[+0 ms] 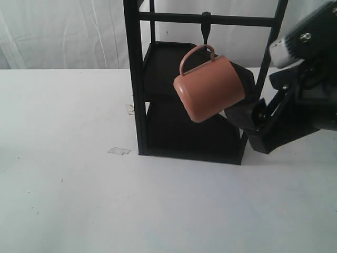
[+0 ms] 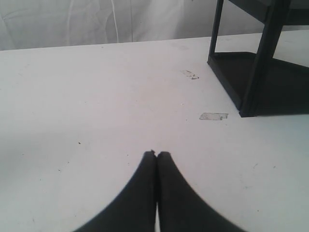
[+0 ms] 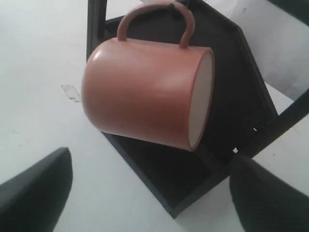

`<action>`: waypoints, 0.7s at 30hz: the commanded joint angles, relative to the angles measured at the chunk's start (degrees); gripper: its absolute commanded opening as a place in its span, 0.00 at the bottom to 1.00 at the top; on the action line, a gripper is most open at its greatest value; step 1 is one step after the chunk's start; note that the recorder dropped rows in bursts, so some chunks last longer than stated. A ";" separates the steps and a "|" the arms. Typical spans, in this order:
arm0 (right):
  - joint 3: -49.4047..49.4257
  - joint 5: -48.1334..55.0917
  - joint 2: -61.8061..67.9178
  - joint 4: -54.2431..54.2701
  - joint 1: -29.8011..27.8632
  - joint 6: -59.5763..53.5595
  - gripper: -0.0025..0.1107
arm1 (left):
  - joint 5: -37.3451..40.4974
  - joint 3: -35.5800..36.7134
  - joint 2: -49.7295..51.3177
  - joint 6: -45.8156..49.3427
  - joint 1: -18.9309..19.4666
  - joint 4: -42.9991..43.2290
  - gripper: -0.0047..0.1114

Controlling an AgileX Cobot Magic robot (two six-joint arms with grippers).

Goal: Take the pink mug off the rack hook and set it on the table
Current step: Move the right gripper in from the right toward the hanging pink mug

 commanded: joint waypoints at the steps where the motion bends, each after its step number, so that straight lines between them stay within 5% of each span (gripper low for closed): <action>1: -1.91 -2.20 3.76 1.01 0.83 -2.04 0.74 | 0.26 0.24 -0.26 -0.34 0.18 -0.10 0.04; 21: -3.67 -7.04 10.29 8.81 1.06 -16.16 0.74 | 0.26 0.24 -0.26 -0.34 0.18 -0.10 0.04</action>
